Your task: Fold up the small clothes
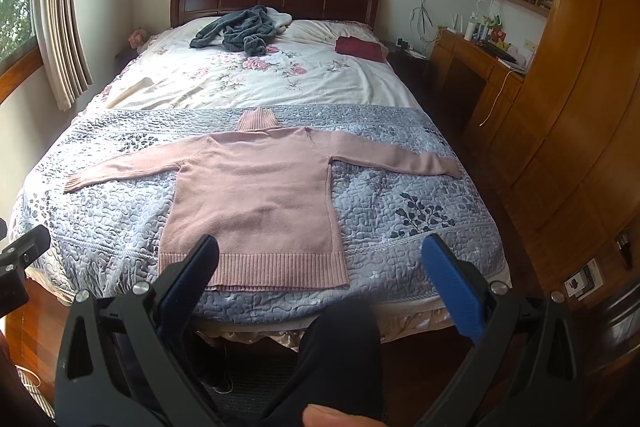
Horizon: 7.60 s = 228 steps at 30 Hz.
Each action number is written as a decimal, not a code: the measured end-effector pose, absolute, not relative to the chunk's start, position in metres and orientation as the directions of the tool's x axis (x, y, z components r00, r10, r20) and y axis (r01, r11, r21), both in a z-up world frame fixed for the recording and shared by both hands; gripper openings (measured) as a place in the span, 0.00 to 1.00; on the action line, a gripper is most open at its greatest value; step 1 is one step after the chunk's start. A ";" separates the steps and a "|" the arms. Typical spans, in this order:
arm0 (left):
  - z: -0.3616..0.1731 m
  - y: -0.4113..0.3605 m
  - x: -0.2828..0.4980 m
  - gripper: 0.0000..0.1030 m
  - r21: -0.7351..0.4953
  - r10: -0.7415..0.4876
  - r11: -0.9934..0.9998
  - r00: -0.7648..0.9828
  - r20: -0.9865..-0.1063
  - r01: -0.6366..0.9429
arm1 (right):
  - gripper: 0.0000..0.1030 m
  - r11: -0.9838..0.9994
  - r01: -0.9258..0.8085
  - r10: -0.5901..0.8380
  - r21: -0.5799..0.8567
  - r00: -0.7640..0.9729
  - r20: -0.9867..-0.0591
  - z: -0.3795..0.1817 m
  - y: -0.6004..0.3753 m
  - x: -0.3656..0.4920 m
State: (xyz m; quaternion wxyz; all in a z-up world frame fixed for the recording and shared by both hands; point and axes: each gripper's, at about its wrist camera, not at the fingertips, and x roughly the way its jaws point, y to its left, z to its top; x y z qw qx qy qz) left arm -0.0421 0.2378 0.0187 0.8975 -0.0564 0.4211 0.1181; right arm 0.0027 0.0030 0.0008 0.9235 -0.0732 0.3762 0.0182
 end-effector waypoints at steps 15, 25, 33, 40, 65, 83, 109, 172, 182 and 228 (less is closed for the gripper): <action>0.018 0.238 -0.043 0.96 -0.004 0.162 0.966 0.616 -0.771 -0.258 | 0.97 0.988 -0.089 -0.023 -0.123 0.717 -0.697 0.002 0.004 0.001; 0.018 0.239 -0.043 0.96 -0.004 0.162 0.966 0.614 -0.772 -0.260 | 0.97 0.988 -0.090 -0.023 -0.124 0.715 -0.699 0.002 0.005 0.002; 0.017 0.240 -0.041 0.96 -0.001 0.165 0.965 0.610 -0.775 -0.263 | 0.97 0.989 -0.088 -0.023 -0.123 0.713 -0.701 0.000 0.004 0.003; 0.015 0.244 -0.038 0.96 -0.001 0.169 0.963 0.607 -0.776 -0.270 | 0.97 0.987 -0.096 -0.022 -0.126 0.705 -0.709 -0.004 0.007 0.008; -0.060 0.248 0.084 0.96 -0.018 0.084 0.989 0.669 -0.738 -0.144 | 0.97 0.978 0.017 0.145 0.207 0.657 -0.740 -0.101 -0.130 0.193; -0.176 0.259 0.189 0.96 -0.351 -0.190 0.929 0.666 -0.721 -0.115 | 0.39 0.370 0.474 0.342 0.799 0.730 -0.591 -0.305 -0.424 0.390; -0.240 0.273 0.239 0.96 -0.603 -0.382 0.764 0.593 -0.709 -0.230 | 0.13 0.233 0.576 0.231 0.784 0.750 -0.619 -0.385 -0.526 0.512; -0.388 0.182 0.563 0.94 -0.774 -0.752 0.590 0.195 -0.630 -0.231 | 0.59 0.752 0.100 0.369 0.652 0.755 -0.542 -0.358 -0.097 0.443; -0.374 0.169 0.575 0.07 -0.687 -0.680 0.703 0.109 -0.725 -0.181 | 0.59 0.697 0.100 0.402 0.710 0.765 -0.503 -0.355 -0.101 0.439; -0.329 0.476 0.518 0.06 -0.533 -0.452 0.777 0.293 -0.842 -0.335 | 0.59 0.767 -0.005 0.458 0.642 0.705 -0.542 -0.359 -0.058 0.449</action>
